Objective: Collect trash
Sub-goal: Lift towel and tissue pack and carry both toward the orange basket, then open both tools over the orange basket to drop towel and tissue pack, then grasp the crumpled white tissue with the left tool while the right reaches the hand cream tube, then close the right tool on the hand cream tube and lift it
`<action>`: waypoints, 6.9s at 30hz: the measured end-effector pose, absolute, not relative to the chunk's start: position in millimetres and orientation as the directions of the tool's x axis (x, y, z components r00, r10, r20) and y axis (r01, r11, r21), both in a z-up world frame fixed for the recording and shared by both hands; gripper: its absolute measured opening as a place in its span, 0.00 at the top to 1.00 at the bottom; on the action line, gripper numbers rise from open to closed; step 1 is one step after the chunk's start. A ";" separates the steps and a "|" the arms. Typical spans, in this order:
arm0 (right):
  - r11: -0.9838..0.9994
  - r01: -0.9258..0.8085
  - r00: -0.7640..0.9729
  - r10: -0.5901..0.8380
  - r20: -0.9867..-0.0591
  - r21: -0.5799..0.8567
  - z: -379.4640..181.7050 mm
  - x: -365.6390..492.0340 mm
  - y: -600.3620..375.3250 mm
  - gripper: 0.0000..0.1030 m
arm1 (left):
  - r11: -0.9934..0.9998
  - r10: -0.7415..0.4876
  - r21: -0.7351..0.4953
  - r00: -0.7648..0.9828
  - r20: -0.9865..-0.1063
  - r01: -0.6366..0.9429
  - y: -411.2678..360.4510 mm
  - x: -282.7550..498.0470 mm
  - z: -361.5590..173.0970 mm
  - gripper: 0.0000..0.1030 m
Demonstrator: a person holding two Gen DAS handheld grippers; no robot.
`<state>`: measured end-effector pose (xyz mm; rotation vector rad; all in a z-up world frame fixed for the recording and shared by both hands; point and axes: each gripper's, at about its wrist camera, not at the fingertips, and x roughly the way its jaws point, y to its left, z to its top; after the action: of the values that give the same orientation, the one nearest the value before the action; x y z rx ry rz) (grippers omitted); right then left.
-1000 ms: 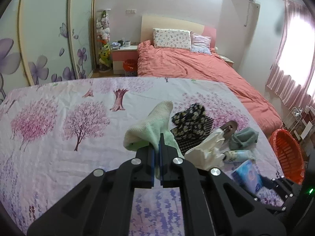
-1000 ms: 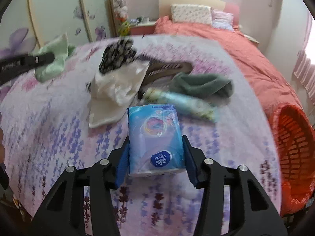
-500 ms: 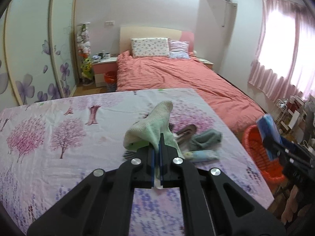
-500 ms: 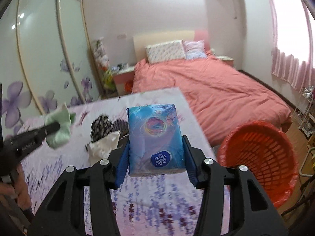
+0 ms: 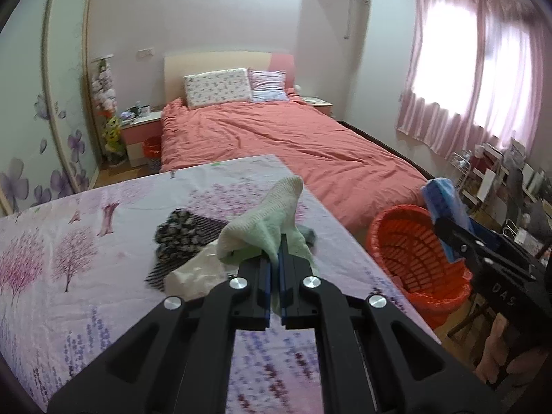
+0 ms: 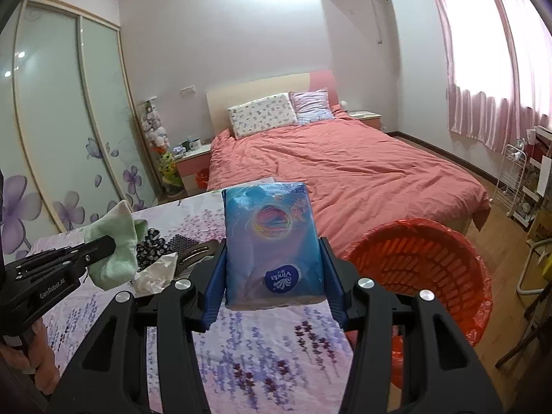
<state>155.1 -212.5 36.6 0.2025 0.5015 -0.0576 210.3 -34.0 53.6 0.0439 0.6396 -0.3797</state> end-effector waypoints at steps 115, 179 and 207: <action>0.976 -0.121 0.680 0.215 -0.701 0.181 -53.9 277.5 -59.9 0.48 | 0.995 0.049 -0.019 0.664 -0.746 -0.095 166.1 273.2 -73.7 0.57; 0.993 0.116 0.624 -0.042 -0.780 0.039 -79.0 258.0 -127.1 0.66 | 0.994 0.042 -0.028 0.623 -0.781 -0.103 162.5 281.8 -88.5 0.56; 0.990 0.102 0.648 0.009 -0.762 0.099 -75.0 228.9 -161.0 0.72 | 0.994 -0.021 -0.086 0.669 -0.743 -0.065 162.7 269.8 -76.5 0.60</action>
<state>228.9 -161.0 -75.0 0.1371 0.8648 -0.0534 269.8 162.7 -76.5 -0.1080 0.8378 0.0249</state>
